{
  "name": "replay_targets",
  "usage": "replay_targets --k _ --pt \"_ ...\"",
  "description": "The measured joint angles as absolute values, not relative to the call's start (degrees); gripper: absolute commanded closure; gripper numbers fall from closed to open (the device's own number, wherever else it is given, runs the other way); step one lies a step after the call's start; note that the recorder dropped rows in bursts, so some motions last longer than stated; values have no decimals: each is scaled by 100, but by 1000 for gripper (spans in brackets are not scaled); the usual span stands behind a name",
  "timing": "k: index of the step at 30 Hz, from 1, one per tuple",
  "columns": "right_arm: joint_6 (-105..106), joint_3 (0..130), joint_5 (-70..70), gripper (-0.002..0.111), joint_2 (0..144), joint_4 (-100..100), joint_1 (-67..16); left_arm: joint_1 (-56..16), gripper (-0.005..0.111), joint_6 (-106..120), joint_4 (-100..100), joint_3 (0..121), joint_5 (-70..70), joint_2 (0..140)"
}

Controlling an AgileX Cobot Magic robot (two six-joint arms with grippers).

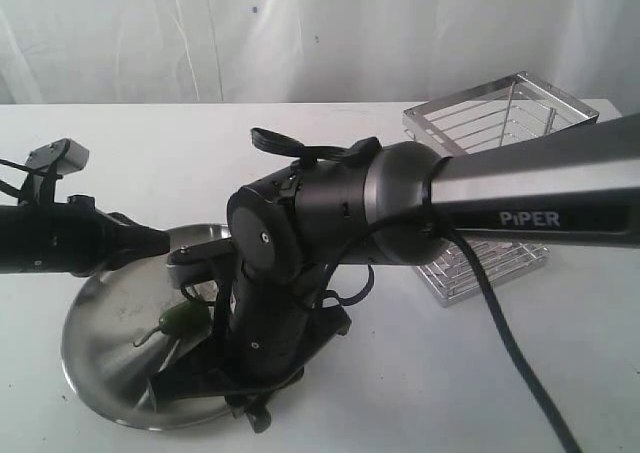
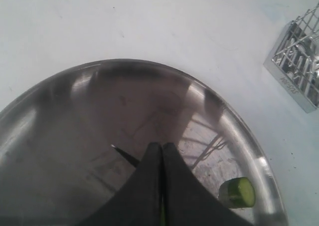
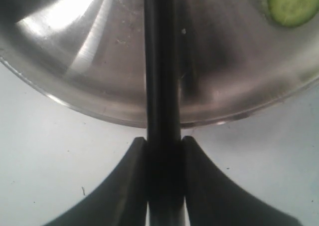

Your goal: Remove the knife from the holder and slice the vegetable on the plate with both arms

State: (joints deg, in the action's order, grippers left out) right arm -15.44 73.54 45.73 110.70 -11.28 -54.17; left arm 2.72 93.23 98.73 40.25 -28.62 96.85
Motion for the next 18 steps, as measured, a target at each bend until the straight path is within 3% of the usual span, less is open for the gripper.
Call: replay_targets --k 18 --pt "-1556 7354 4530 108 11070 -1128 -5417 272 107 9317 9873 4238 -3605 10291"
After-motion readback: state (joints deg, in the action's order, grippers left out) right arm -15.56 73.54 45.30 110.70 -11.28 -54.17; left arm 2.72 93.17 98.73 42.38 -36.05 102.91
